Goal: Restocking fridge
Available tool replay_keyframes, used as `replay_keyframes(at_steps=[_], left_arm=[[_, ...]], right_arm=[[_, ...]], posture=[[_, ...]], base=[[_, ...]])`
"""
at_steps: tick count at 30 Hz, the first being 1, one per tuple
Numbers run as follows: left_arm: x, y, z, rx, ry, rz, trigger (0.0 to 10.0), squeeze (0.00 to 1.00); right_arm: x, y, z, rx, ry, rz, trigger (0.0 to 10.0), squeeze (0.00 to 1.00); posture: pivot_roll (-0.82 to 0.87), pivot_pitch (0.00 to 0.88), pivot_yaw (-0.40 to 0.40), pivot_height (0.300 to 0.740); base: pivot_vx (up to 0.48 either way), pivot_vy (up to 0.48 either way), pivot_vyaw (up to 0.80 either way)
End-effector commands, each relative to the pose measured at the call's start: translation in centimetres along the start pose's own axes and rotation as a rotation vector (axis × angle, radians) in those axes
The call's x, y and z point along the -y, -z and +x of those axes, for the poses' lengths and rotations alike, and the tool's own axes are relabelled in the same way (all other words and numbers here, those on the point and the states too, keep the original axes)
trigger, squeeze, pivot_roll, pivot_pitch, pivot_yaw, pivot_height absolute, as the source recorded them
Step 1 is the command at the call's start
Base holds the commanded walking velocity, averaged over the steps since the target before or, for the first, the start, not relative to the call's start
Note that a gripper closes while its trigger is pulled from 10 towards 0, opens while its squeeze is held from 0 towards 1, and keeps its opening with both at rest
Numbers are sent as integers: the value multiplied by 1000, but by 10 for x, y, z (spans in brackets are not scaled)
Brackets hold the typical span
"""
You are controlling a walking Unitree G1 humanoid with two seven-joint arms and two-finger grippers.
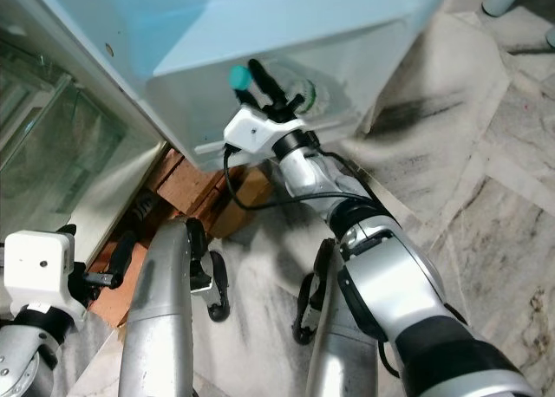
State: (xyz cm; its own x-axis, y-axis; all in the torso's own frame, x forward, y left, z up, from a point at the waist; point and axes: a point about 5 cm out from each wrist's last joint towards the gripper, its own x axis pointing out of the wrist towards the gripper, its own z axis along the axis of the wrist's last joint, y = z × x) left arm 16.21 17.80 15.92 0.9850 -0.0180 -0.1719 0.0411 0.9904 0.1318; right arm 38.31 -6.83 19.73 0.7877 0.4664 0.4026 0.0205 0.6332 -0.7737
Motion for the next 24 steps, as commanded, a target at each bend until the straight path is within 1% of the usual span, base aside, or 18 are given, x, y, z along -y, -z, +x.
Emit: replay_keyframes(at_steps=[1, 2, 3, 4, 7, 8, 9, 10, 11, 14, 15, 16, 19, 22, 23, 24], left_arm=[[0, 1, -5, -18, -5, 7, 10000, 0], [0, 1, -2, -17, -2, 7, 10000, 0], [0, 1, -2, -17, -2, 7, 10000, 0], [0, 2, 0, -17, 0, 8, 10000, 0], [0, 1, 1, -13, 5, 7, 10000, 0], [1, 1, 4, -8, 7, 6, 10000, 0], [1, 1, 4, -8, 7, 6, 10000, 0], [1, 0, 7, -1, 7, 6, 10000, 0], [1, 0, 9, 1, 7, 6, 10000, 0], [1, -2, 13, 16, 10, 6, 10000, 0], [1, -2, 13, 16, 10, 6, 10000, 0], [1, -3, 17, 25, 11, 7, 10000, 0], [1, -4, 21, 35, 12, 8, 10000, 0], [1, -5, 23, 43, 14, 9, 10000, 0], [1, -5, 23, 43, 14, 9, 10000, 0], [1, -5, 25, 47, 15, 11, 10000, 0]], right_arm=[[-8, 30, -25, -172, -15, 51, 10000, 0], [-3, 48, -38, -285, 15, 97, 10000, 0], [-3, 48, -38, -285, 15, 97, 10000, 0], [-1, 56, -44, -341, 29, 121, 10000, 0], [6, 65, -49, -400, 65, 155, 10000, 0], [10, 71, -52, -439, 93, 179, 10000, 0], [10, 71, -52, -439, 93, 179, 10000, 0], [15, 75, -54, -471, 124, 213, 10000, 0], [16, 76, -54, -479, 131, 225, 10000, 0], [20, 79, -55, -505, 164, 305, 10000, 0], [20, 79, -55, -505, 164, 305, 10000, 0], [22, 82, -57, -524, 186, 359, 10000, 0], [25, 88, -63, -576, 252, 435, 10000, 0], [30, 93, -69, -602, 315, 443, 10000, 0], [30, 93, -69, -602, 315, 443, 10000, 0], [33, 97, -74, -622, 349, 440, 10000, 0]], posture=[[296, 512, -2, 585], [288, 513, 2, 585], [288, 513, 2, 585], [286, 513, 2, 585], [283, 510, 3, 585], [278, 498, 3, 585], [278, 498, 3, 585], [276, 489, 3, 585], [276, 487, 3, 585], [273, 474, 4, 585], [273, 474, 4, 585], [269, 467, 5, 585], [270, 458, 7, 585], [270, 444, 9, 585], [270, 444, 9, 585], [269, 431, 11, 585]], base=[[0, 0, 0], [0, 0, 0], [0, 0, 0], [0, 0, 0], [0, 0, 0], [0, 0, 0], [0, 0, 0], [0, 0, 0], [0, 0, 0], [0, 0, 0], [0, 0, 0], [0, 0, 0], [0, 0, 0], [0, 0, 0], [0, 0, 0], [0, 0, 0]])
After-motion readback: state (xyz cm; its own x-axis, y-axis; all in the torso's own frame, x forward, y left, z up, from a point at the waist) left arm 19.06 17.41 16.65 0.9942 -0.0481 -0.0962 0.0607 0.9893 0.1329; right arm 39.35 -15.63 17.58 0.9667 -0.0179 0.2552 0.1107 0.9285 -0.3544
